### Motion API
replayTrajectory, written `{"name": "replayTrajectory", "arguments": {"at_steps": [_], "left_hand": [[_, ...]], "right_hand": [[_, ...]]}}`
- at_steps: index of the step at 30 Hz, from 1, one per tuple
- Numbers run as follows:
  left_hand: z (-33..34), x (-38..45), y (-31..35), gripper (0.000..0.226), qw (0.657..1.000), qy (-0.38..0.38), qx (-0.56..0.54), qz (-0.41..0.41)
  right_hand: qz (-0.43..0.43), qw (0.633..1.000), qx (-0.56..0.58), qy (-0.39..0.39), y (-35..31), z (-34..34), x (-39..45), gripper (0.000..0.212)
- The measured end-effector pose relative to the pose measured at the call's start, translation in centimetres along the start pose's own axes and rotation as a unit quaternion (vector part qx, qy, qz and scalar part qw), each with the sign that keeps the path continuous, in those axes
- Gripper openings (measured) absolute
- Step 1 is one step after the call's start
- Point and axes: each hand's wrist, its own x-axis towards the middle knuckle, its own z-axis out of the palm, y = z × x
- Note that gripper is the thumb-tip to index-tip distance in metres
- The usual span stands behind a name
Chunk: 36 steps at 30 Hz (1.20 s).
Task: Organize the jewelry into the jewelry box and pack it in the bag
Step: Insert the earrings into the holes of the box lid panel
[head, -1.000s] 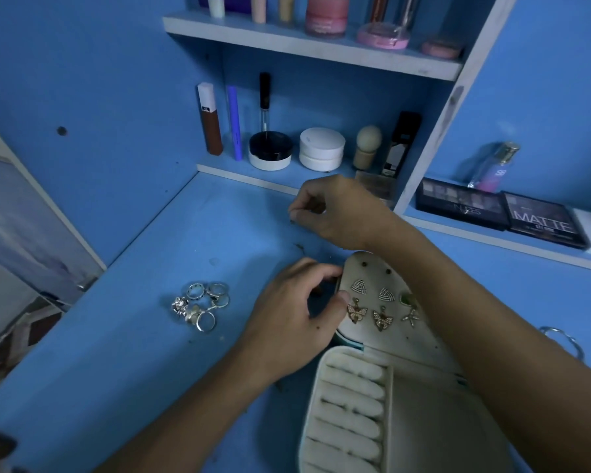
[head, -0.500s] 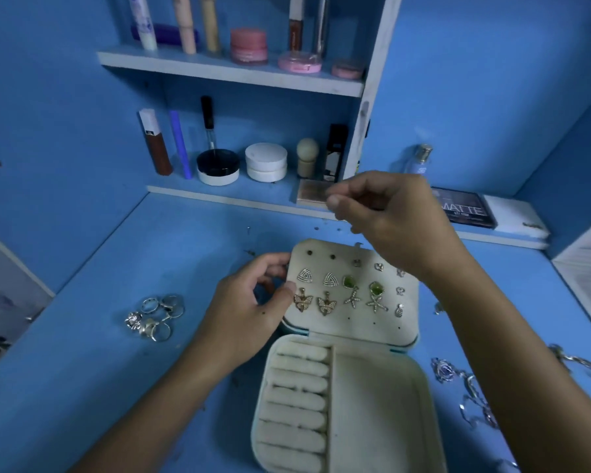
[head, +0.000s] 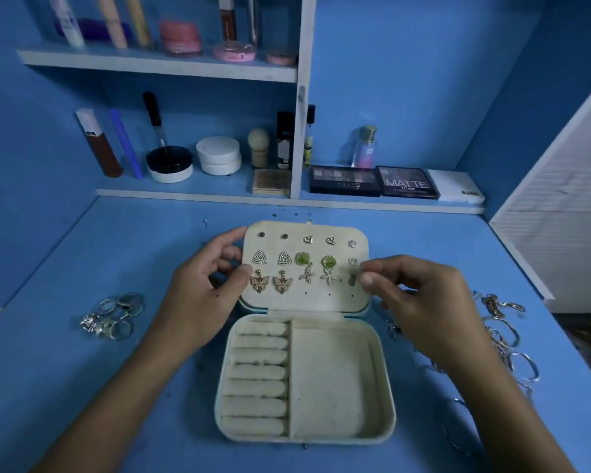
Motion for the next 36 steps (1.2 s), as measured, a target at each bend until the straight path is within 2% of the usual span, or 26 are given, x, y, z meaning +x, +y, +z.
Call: {"name": "replayTrajectory", "arguments": {"at_steps": [3,7,12,21,36], "left_hand": [[0.0,-0.1,0.1,0.047,1.0,0.0,0.003,0.001],[0.0,-0.3,0.4,0.046,1.0,0.001,-0.003,0.008],[-0.1,-0.4,0.4,0.047,1.0,-0.001,-0.002,0.011],[-0.1,-0.3,0.1,0.046,1.0,-0.001,0.012,0.005],[-0.2,-0.4,0.3,0.047,1.0,-0.003,0.016,0.001]], "right_hand": [[0.014,1.0,0.004,0.012,0.3,0.1,-0.8,0.016],[0.026,1.0,0.006,0.008,0.7,0.3,-1.3,0.008],[0.029,0.999,0.018,0.002,0.9,0.7,-1.4,0.013],[-0.01,1.0,-0.014,-0.019,1.2,0.7,-1.4,0.016],[0.007,0.999,-0.031,-0.03,1.7,1.1,-1.4,0.007]]}}
